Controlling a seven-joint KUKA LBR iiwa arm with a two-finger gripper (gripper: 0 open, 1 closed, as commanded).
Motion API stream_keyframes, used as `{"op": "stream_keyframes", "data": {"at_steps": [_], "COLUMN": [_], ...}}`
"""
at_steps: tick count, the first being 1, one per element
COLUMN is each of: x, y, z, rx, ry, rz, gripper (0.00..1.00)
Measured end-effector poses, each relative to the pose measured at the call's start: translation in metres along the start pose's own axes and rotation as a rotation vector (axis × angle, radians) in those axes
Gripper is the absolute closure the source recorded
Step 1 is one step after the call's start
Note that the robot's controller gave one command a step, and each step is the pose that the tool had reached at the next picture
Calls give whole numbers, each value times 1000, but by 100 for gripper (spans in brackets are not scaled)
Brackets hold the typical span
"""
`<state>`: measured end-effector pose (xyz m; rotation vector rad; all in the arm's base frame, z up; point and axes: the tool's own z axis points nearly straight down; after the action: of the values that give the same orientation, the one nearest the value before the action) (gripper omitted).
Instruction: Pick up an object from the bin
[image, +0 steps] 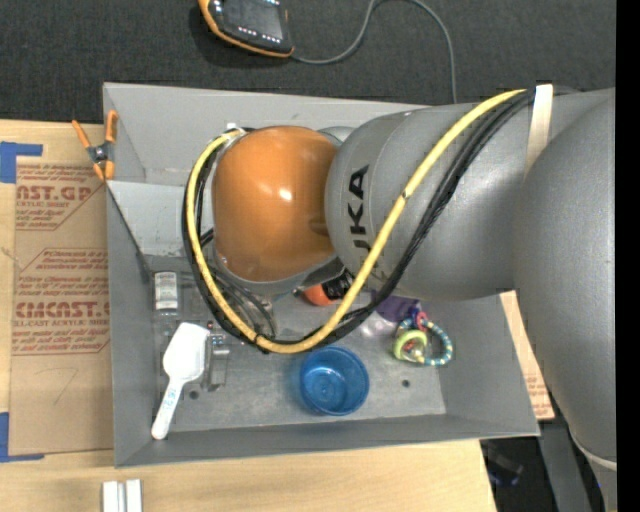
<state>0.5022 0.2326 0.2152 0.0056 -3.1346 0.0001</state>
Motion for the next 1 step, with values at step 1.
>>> {"op": "stream_keyframes", "data": {"at_steps": [1], "x": [-2], "y": [-1], "z": [-5], "rx": [-2], "ry": [-7], "rz": [3], "gripper": [0]}}
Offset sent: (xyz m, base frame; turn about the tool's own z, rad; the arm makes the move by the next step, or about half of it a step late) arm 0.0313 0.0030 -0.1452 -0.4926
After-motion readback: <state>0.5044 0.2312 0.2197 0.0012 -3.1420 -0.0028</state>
